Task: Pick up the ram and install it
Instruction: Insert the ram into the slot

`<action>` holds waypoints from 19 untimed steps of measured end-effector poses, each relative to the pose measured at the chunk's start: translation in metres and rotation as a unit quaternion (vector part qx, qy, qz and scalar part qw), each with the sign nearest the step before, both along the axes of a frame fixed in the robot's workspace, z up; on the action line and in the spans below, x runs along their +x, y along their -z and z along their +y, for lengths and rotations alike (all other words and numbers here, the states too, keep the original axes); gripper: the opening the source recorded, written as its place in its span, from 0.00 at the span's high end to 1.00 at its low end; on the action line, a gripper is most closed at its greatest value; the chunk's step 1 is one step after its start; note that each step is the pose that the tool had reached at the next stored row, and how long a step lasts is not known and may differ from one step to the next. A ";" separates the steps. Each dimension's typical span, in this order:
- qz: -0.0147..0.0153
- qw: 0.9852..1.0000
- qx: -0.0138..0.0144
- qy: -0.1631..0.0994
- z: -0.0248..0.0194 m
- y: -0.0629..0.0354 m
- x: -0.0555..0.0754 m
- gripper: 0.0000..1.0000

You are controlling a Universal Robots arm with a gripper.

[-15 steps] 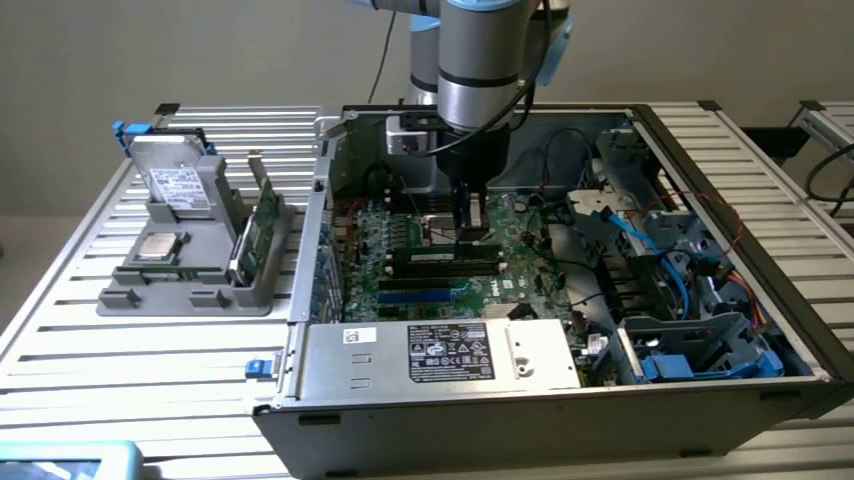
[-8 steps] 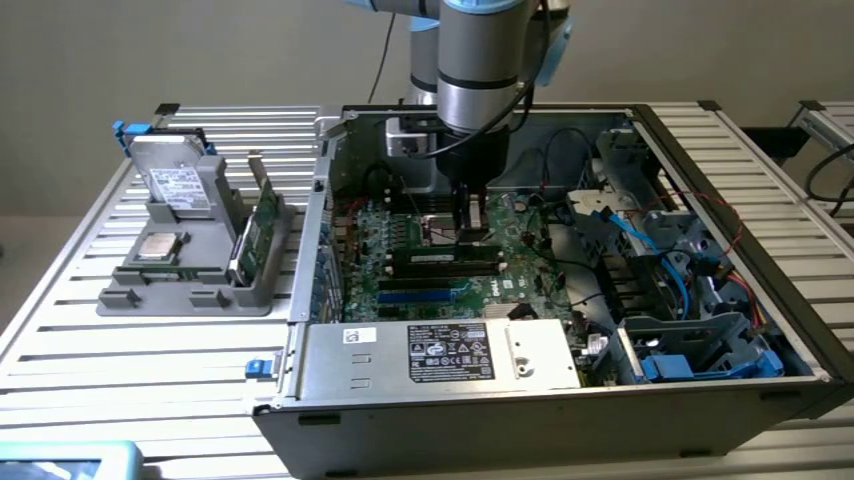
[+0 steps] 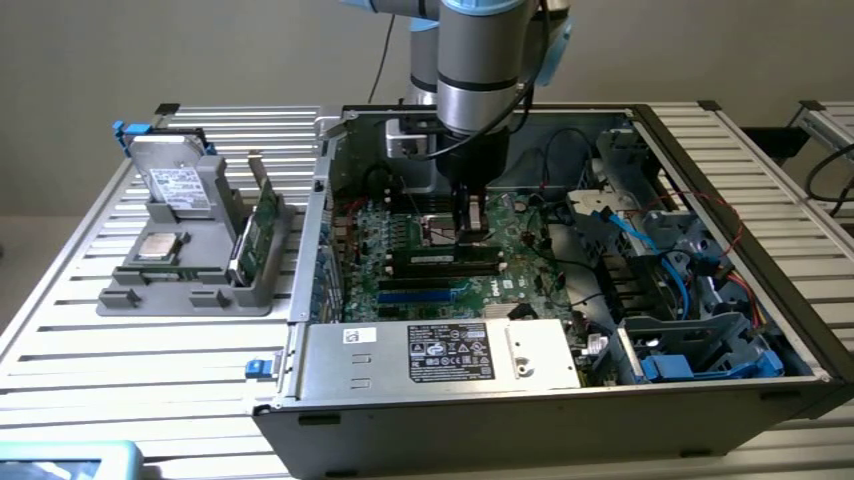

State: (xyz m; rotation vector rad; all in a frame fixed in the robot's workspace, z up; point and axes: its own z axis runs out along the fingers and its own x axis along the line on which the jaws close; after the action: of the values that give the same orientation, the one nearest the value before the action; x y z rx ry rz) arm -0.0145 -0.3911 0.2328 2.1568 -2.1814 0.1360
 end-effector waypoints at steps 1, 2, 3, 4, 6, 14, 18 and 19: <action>0.000 1.000 0.000 0.000 0.0000 0.0003 0.000 0.88; 0.000 1.000 0.000 0.000 0.0001 0.0008 0.000 0.88; 0.000 1.000 0.000 0.000 0.0001 0.0013 0.000 0.88; 0.000 1.000 0.000 0.000 0.0001 0.0019 0.000 0.88; -0.001 1.000 0.000 0.000 0.0000 0.0031 0.000 0.88; -0.002 1.000 0.000 0.000 0.0000 0.0044 0.000 0.88; -0.003 1.000 0.000 0.000 0.0000 0.0044 0.000 0.88; -0.003 1.000 0.000 0.000 -0.0002 0.0044 0.000 0.88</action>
State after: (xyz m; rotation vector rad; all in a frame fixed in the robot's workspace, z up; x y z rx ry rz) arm -0.0150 -0.3913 0.2284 2.1590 -2.1844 0.1413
